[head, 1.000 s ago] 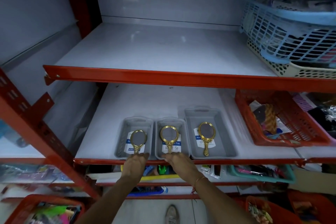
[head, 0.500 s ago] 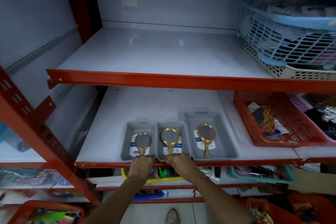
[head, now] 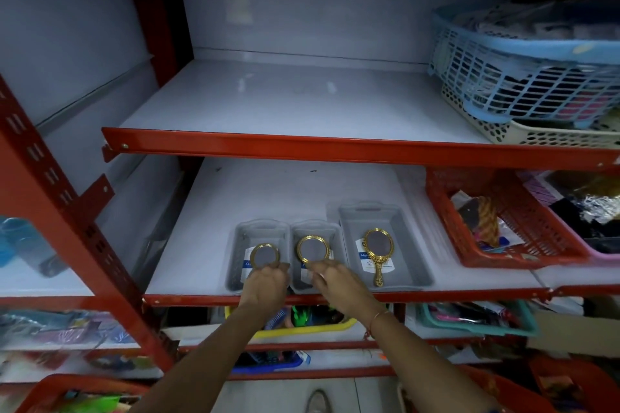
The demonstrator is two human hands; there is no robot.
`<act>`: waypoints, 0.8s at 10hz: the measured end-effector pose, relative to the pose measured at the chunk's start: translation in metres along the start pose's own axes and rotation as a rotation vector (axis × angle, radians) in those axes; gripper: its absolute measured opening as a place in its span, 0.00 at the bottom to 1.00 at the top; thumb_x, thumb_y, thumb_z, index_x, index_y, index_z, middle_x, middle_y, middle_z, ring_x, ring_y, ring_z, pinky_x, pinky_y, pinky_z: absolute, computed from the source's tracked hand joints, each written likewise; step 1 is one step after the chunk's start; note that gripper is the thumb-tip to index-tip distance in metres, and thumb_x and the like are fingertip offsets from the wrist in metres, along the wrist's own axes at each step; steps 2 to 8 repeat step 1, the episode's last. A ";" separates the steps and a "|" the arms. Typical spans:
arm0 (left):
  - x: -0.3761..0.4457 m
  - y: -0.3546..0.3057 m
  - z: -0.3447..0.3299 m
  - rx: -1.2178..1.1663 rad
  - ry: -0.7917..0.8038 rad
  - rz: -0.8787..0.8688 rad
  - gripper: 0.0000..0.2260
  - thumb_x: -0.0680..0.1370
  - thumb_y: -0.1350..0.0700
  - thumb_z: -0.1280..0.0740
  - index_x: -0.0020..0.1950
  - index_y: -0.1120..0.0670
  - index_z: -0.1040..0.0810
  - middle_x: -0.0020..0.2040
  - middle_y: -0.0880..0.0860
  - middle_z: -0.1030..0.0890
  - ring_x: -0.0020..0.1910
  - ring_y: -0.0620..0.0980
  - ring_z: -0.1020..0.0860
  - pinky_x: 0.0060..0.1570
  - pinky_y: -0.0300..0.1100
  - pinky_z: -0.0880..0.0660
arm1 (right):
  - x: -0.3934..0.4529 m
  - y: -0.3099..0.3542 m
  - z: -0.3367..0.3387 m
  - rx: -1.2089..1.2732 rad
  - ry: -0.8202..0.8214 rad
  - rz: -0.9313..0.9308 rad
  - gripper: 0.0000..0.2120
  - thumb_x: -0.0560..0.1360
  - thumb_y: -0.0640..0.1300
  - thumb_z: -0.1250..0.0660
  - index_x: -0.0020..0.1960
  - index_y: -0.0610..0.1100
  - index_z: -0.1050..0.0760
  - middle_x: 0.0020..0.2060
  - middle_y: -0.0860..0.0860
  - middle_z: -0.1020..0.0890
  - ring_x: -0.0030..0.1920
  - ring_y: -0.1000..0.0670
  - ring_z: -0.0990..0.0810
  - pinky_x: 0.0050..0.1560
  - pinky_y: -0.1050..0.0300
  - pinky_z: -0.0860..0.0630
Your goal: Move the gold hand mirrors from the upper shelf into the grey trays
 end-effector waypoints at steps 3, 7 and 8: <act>0.002 -0.001 0.051 -0.052 -0.223 -0.036 0.17 0.83 0.52 0.48 0.69 0.53 0.29 0.63 0.54 0.22 0.60 0.54 0.23 0.58 0.46 0.27 | -0.002 0.011 0.056 0.014 -0.197 0.017 0.17 0.81 0.47 0.46 0.65 0.45 0.25 0.61 0.47 0.21 0.61 0.45 0.23 0.59 0.51 0.25; 0.002 -0.001 0.051 -0.052 -0.223 -0.036 0.17 0.83 0.52 0.48 0.69 0.53 0.29 0.63 0.54 0.22 0.60 0.54 0.23 0.58 0.46 0.27 | -0.002 0.011 0.056 0.014 -0.197 0.017 0.17 0.81 0.47 0.46 0.65 0.45 0.25 0.61 0.47 0.21 0.61 0.45 0.23 0.59 0.51 0.25; 0.002 -0.001 0.051 -0.052 -0.223 -0.036 0.17 0.83 0.52 0.48 0.69 0.53 0.29 0.63 0.54 0.22 0.60 0.54 0.23 0.58 0.46 0.27 | -0.002 0.011 0.056 0.014 -0.197 0.017 0.17 0.81 0.47 0.46 0.65 0.45 0.25 0.61 0.47 0.21 0.61 0.45 0.23 0.59 0.51 0.25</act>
Point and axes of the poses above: each hand's wrist, its own x-axis towards the middle knuckle, its own z-axis out of the back of the hand, y = z × x, the point moved 10 cm from there along x, towards the middle knuckle
